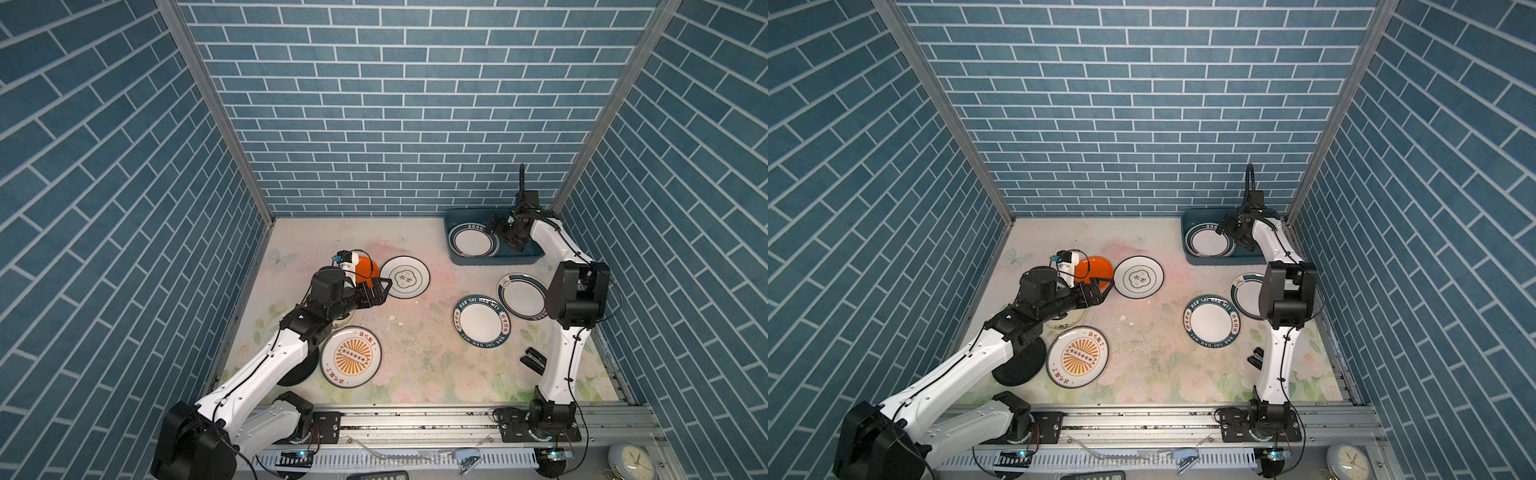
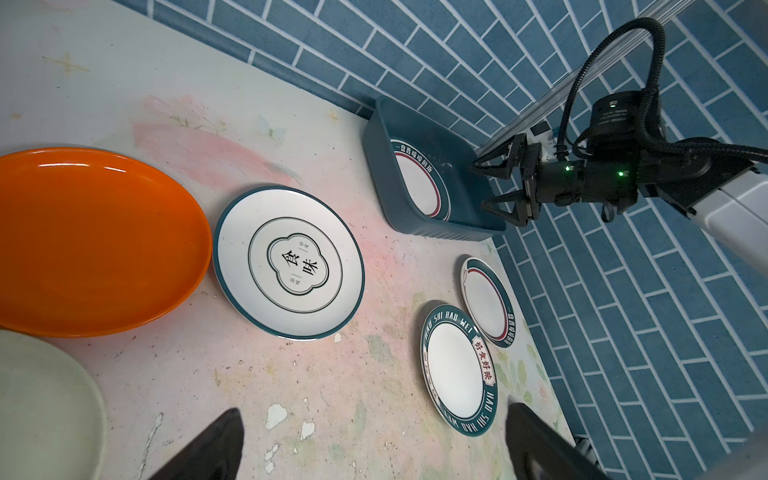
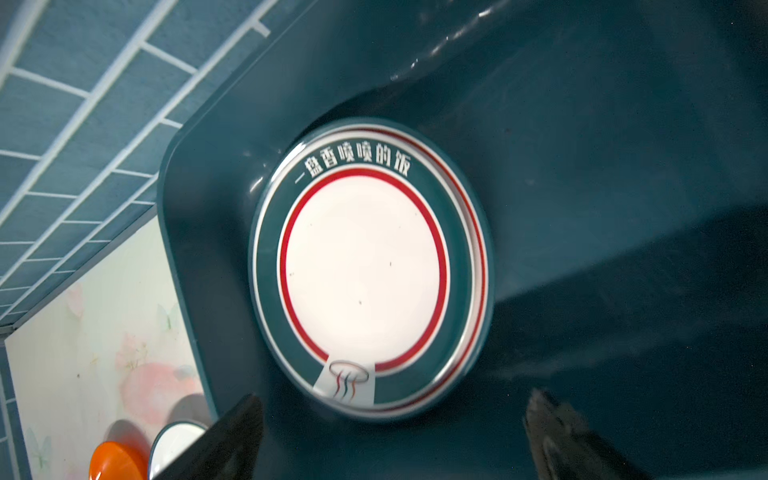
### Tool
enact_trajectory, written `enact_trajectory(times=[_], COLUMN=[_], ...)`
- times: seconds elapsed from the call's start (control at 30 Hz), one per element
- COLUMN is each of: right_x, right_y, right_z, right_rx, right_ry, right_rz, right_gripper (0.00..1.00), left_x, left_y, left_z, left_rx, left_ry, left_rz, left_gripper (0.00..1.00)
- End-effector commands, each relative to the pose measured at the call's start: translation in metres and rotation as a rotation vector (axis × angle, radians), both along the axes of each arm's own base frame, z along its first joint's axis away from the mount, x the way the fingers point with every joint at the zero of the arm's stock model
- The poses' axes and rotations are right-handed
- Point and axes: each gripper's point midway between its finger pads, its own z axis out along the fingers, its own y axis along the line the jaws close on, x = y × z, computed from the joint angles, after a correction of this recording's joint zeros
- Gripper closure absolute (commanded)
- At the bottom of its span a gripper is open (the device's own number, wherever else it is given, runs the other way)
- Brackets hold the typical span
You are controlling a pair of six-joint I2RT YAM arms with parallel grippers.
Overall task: Place the plates into the plastic bin on the countertop
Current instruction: 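Withdraw the right gripper from the bin toward the nearer plates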
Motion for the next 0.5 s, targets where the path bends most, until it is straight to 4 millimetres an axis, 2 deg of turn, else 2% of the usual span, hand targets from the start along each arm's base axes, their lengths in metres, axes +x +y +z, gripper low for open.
enact_trajectory(times=[0.0, 0.2, 0.3, 0.47], right_x=[-0.016, -0.075, -0.106, -0.160], right_y=[0.002, -0.005, -0.014, -0.032], right_z=[0.060, 0.088, 0.087, 0.070], right_rx=[0.034, 0.066, 0.088, 0.144], right_ry=[-0.135, -0.195, -0.195, -0.177], right_rz=[0.014, -0.024, -0.070, -0.171], right_gripper=[0.01, 0.02, 0.02, 0.03], left_x=[0.010, 0.015, 0.014, 0.011], left_y=[-0.002, 0.006, 0.014, 0.026], left_z=[0.010, 0.013, 0.011, 0.010], left_rx=[0.003, 0.021, 0.044, 0.062], left_ry=[-0.032, -0.039, -0.035, -0.034], left_rz=[0.002, 0.055, 0.087, 0.141], left_gripper=[0.00, 0.00, 0.00, 0.00])
